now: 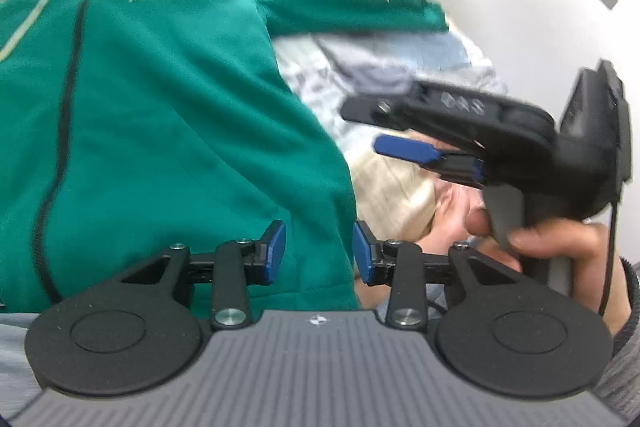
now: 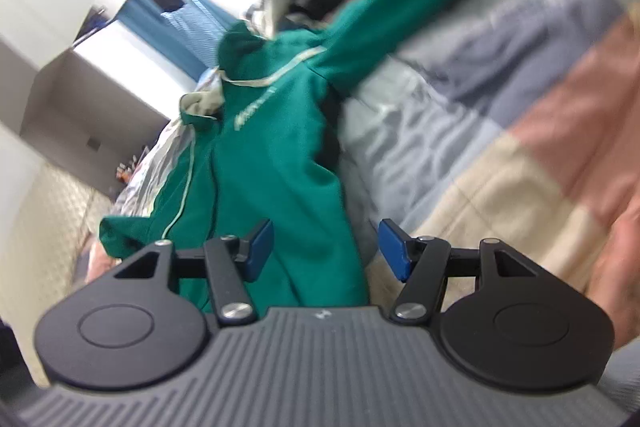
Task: Fold large clothes
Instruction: 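Open both grippers and release the hoodie side edge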
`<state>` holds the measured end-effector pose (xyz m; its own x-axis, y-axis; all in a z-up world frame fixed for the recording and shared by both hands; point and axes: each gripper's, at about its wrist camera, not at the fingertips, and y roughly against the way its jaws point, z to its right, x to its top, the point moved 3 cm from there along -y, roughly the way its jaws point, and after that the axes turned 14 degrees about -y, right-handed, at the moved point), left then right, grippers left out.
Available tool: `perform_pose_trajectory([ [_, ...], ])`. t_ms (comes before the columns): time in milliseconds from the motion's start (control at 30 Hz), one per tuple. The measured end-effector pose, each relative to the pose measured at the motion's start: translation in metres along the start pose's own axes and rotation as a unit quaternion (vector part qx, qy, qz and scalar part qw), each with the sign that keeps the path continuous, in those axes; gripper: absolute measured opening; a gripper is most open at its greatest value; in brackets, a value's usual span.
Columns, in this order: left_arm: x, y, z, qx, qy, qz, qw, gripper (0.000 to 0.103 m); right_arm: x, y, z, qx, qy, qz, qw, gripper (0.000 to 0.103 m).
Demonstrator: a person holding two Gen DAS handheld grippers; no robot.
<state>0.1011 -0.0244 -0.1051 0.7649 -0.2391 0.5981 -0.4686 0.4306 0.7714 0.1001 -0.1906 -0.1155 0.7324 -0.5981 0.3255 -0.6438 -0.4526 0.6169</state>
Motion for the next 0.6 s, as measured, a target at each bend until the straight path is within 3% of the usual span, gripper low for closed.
perform_pose_trajectory([
  [233, 0.012, 0.068, -0.018, 0.019, 0.007, 0.049, 0.9986, 0.042, 0.001, 0.048, -0.054, -0.005, 0.083, 0.008, 0.996, 0.062],
  [400, 0.03, 0.128, -0.034, 0.044, 0.019, 0.078, 0.9958, 0.042, 0.009, 0.076, -0.091, -0.015, 0.09, -0.008, 0.996, 0.062],
  [500, 0.041, 0.165, -0.041, 0.059, 0.031, 0.091, 0.9936, 0.042, 0.012, 0.093, -0.113, -0.004, 0.059, -0.028, 0.998, 0.062],
  [600, 0.049, 0.203, -0.051, 0.068, 0.054, 0.105, 0.9907, 0.042, 0.008, 0.11, -0.15, -0.02, 0.122, -0.004, 0.992, 0.062],
])
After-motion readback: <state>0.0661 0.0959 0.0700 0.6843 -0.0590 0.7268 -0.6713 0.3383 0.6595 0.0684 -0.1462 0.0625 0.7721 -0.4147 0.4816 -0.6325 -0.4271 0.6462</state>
